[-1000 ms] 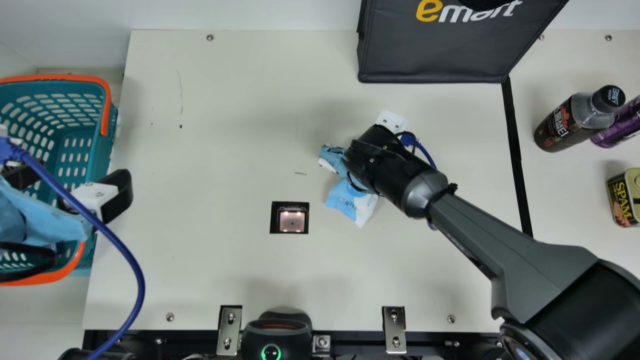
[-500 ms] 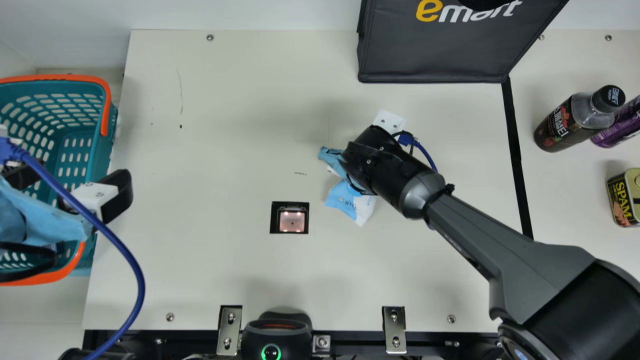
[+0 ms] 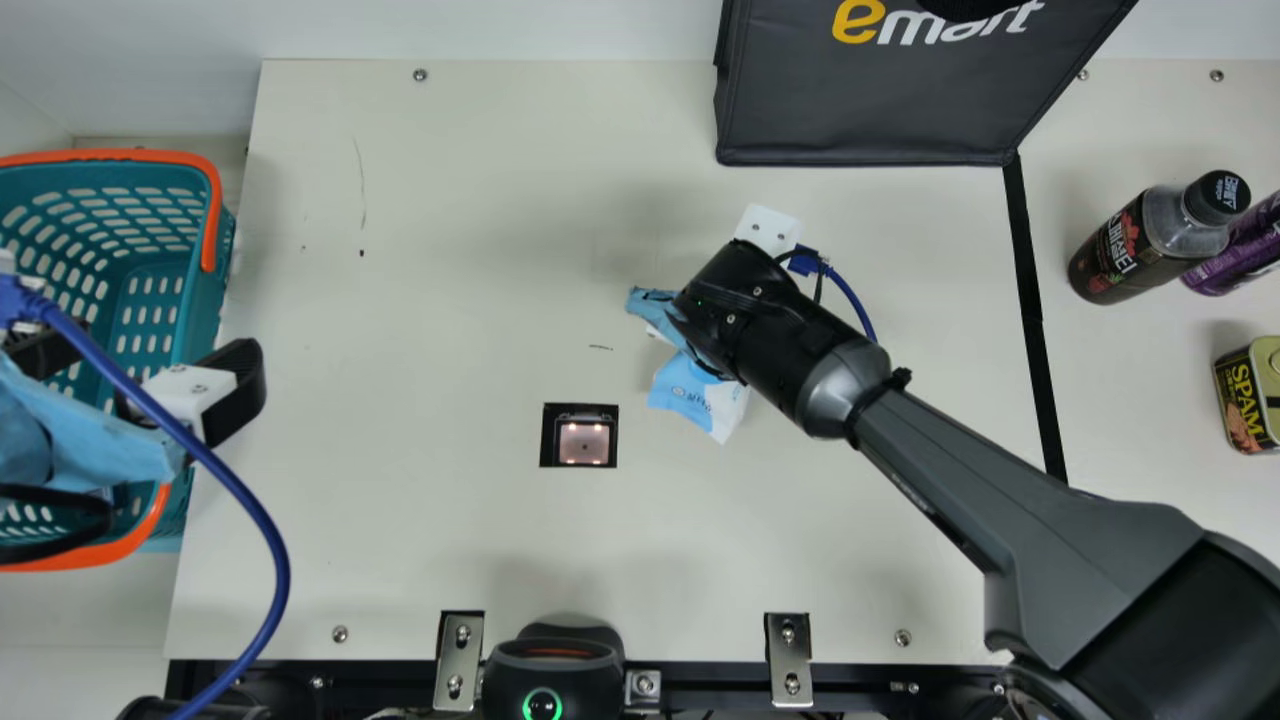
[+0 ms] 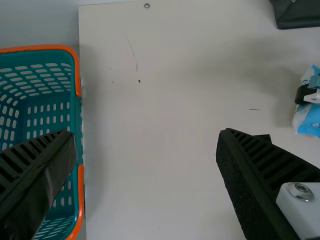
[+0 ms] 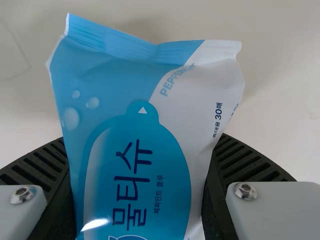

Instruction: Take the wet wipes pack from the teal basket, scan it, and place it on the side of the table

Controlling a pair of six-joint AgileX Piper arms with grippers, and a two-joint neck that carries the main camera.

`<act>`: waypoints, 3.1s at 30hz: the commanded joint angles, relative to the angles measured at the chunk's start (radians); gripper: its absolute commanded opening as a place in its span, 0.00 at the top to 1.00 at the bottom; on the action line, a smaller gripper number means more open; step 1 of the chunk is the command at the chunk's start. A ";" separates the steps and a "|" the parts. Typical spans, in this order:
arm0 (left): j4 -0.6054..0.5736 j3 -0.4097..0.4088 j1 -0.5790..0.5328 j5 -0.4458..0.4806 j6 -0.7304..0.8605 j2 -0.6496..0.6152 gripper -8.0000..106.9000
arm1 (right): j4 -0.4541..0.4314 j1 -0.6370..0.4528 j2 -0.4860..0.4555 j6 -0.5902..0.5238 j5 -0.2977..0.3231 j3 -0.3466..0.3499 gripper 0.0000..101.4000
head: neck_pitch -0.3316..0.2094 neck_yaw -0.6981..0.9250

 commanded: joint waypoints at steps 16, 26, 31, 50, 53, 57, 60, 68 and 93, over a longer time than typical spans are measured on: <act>0.000 0.000 0.000 0.000 0.000 0.000 0.15 | 0.009 -0.003 -0.027 -0.037 0.020 -0.032 1.00 | -0.029 -0.092; 0.000 0.000 0.000 0.000 0.000 0.000 0.15 | 0.086 -0.035 -0.102 -0.249 -0.045 0.014 1.00 | -0.029 -0.325; 0.000 0.000 0.000 0.000 0.000 0.000 0.15 | 0.166 -0.092 -0.180 -0.464 -0.091 0.081 1.00 | -0.029 -0.347; 0.000 0.000 0.000 0.000 0.000 0.000 0.15 | 0.388 -0.421 -0.453 -1.259 -0.032 0.318 1.00 | -0.029 -0.347; 0.000 0.000 0.000 0.000 0.000 0.000 0.15 | 0.399 -0.491 -0.484 -1.339 -0.010 0.339 1.00 | -0.029 -0.347; 0.000 0.000 0.000 0.000 0.000 0.000 0.15 | 0.410 -0.584 -0.520 -1.426 0.012 0.365 1.00 | -0.029 -0.347; 0.000 0.000 0.000 0.000 0.000 0.000 0.15 | 0.417 -0.658 -0.543 -1.487 0.027 0.382 1.00 | -0.029 -0.347; 0.000 0.000 0.000 0.000 0.000 0.000 0.15 | 0.435 -0.859 -0.590 -1.640 0.054 0.431 1.00 | -0.029 -0.347; 0.000 0.000 0.000 0.000 0.000 0.000 0.15 | 0.483 -1.377 -0.499 -2.050 -0.001 0.440 1.00 | -0.029 -0.347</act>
